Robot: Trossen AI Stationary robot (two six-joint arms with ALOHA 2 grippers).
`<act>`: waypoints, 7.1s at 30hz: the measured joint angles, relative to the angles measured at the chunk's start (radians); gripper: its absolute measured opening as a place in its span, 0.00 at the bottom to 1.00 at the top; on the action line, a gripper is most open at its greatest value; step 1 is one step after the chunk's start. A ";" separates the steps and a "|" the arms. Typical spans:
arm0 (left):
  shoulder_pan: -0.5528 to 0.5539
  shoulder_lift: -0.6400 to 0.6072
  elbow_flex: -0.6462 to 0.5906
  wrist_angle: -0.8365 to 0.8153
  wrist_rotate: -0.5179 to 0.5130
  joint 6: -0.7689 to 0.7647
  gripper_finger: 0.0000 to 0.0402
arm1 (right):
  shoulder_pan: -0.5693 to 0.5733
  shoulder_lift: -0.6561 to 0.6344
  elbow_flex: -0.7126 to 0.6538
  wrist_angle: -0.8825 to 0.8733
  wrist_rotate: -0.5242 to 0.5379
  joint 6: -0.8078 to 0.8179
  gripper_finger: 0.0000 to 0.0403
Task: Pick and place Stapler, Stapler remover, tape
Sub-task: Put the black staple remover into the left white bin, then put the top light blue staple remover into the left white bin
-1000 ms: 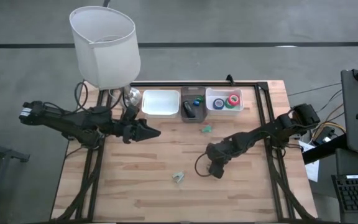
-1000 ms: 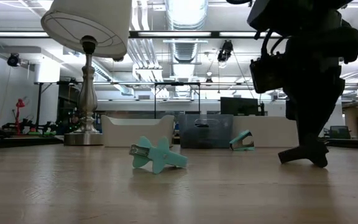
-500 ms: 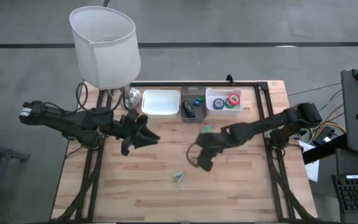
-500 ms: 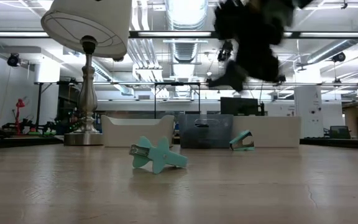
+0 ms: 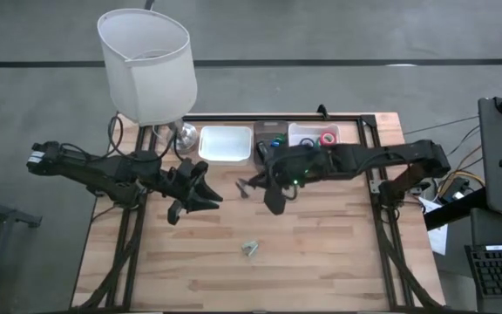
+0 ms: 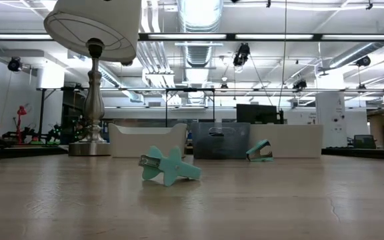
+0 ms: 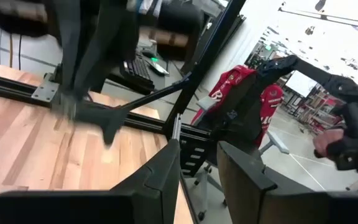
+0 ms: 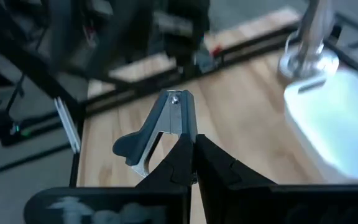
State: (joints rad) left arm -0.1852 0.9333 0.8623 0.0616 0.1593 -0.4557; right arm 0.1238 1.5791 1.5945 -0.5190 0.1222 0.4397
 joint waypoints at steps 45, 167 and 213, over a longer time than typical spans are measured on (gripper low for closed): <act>0.001 0.077 0.000 0.143 -0.153 -0.020 0.27 | -0.002 0.066 0.089 0.145 -0.018 0.020 0.02; 0.314 0.334 0.047 -0.249 -0.377 -0.488 0.21 | -0.075 -0.031 -0.022 -0.217 -0.020 -0.077 0.30; 0.086 0.035 0.047 0.059 -0.354 -0.432 0.20 | -0.513 -0.082 -0.813 0.144 -0.655 0.405 0.19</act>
State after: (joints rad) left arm -0.0991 0.9680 0.9089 0.1207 -0.1948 -0.8882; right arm -0.3888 1.4967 0.7817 -0.3749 -0.5332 0.8446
